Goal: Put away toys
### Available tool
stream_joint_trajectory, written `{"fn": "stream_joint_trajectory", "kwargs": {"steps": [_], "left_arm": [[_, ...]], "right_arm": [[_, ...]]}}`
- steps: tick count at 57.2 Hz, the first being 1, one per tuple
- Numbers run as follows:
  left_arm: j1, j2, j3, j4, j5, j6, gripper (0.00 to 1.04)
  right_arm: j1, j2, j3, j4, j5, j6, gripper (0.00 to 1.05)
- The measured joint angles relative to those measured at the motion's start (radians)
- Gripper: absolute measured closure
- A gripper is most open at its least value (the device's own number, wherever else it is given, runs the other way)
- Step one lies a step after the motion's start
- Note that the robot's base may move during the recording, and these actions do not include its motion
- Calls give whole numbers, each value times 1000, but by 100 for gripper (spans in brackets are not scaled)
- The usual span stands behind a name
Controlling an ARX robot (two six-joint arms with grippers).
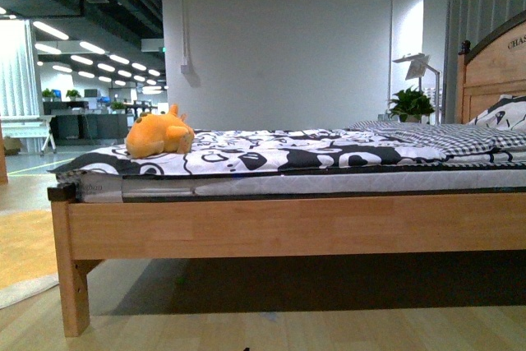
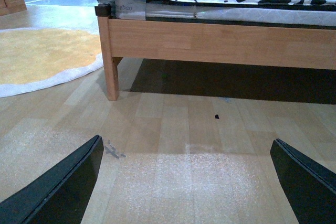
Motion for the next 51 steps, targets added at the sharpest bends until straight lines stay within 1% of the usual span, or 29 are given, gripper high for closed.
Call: {"fn": "stream_joint_trajectory", "kwargs": {"steps": [51], "left_arm": [[0,0,0,0,0,0,6]], "right_arm": [[0,0,0,0,0,0,0]]}}
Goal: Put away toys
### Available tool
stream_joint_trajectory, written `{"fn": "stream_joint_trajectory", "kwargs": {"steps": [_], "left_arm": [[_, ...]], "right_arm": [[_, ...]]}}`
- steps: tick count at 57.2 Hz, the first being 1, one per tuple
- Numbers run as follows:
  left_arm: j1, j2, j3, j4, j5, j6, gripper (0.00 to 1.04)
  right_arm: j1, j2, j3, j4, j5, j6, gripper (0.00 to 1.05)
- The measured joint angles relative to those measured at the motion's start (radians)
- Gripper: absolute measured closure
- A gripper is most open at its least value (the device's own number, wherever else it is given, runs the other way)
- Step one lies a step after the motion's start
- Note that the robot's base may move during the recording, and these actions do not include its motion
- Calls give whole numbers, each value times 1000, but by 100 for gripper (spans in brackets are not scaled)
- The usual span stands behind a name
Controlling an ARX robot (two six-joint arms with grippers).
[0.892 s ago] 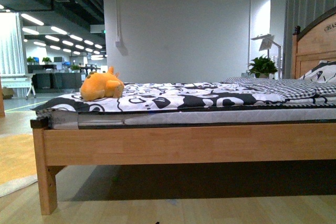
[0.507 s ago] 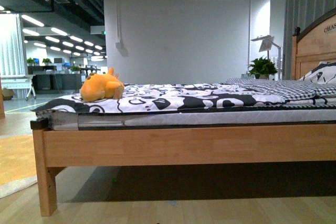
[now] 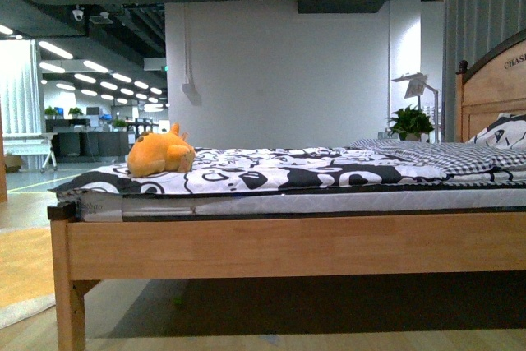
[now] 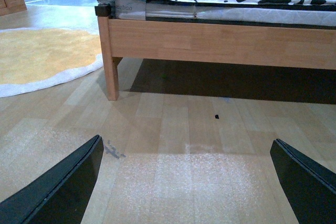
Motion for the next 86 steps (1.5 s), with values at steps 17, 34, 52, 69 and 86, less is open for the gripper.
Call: {"fn": "stream_joint_trajectory", "kwargs": {"steps": [17,34,52,69,86], "left_arm": [[0,0,0,0,0,0,6],[0,0,0,0,0,0,6],[0,0,0,0,0,0,6],[0,-1,0,0,0,0,6],[0,-1,0,0,0,0,6]], "right_arm": [[0,0,0,0,0,0,0],[0,0,0,0,0,0,0],[0,0,0,0,0,0,0],[0,0,0,0,0,0,0],[0,0,0,0,0,0,0]]}}
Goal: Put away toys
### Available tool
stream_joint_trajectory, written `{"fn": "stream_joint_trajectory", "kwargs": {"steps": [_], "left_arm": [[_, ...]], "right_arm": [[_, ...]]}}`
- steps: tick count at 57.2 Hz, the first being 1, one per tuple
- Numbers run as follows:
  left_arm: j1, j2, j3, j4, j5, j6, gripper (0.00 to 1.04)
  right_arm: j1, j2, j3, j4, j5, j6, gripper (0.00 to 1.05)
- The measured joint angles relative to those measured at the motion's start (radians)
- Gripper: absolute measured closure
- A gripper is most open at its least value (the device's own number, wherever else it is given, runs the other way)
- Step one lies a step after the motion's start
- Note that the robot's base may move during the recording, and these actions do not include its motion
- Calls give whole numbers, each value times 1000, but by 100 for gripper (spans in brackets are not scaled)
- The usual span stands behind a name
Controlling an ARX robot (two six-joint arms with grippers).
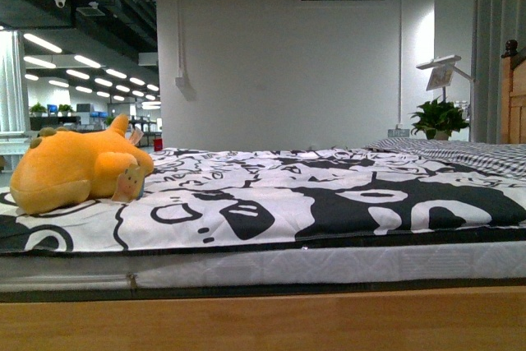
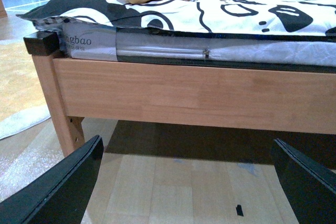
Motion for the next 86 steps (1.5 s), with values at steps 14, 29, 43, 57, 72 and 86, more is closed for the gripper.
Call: {"fn": "stream_joint_trajectory", "kwargs": {"steps": [14,29,43,57,72,86], "left_arm": [[0,0,0,0,0,0,6],[0,0,0,0,0,0,6],[0,0,0,0,1,0,6],[0,0,0,0,1,1,6],[0,-2,0,-1,-1,0,6],[0,-3,0,-1,-3,0,6]], "right_arm": [[0,0,0,0,0,0,0],[0,0,0,0,0,0,0],[0,0,0,0,7,0,0],[0,0,0,0,6,0,0],[0,-1,0,0,4,0,0],[-1,0,0,1,-2,0,0]]}}
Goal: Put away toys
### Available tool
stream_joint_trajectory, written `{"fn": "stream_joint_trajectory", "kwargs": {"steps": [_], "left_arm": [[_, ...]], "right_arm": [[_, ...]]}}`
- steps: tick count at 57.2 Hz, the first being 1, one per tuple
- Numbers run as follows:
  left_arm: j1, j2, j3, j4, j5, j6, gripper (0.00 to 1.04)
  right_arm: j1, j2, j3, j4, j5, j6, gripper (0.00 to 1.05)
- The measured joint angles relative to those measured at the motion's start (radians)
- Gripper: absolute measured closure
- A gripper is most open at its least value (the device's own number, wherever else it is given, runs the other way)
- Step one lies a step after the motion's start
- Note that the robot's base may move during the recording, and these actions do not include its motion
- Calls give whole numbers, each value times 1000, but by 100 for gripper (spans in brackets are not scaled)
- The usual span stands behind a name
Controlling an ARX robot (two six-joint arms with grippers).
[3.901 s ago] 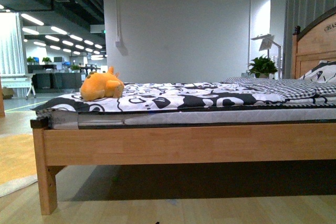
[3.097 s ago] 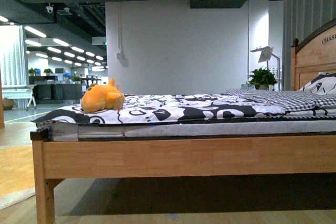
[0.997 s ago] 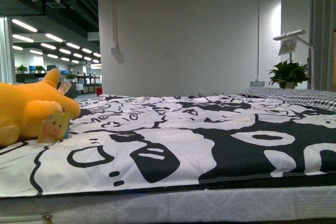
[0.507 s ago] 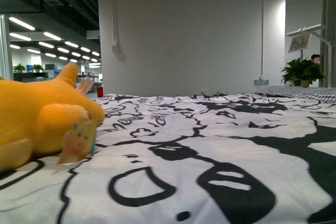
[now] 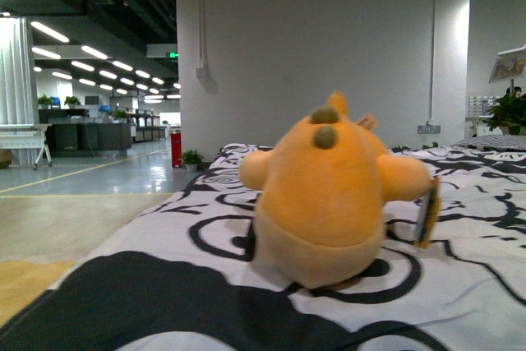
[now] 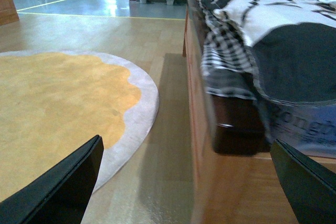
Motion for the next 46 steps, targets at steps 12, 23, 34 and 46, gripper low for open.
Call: {"fn": "stream_joint_trajectory", "kwargs": {"steps": [12,23,34,46], "left_arm": [[0,0,0,0,-3,0,6],[0,0,0,0,-1,0,6],[0,0,0,0,1,0,6],[0,0,0,0,1,0,6]], "right_arm": [[0,1,0,0,-3,0,0],[-43,20,6,-21,-127,30,0],[-290,161,76,117,-426,126,0],[-238,397,220,298,-335,130,0]]}}
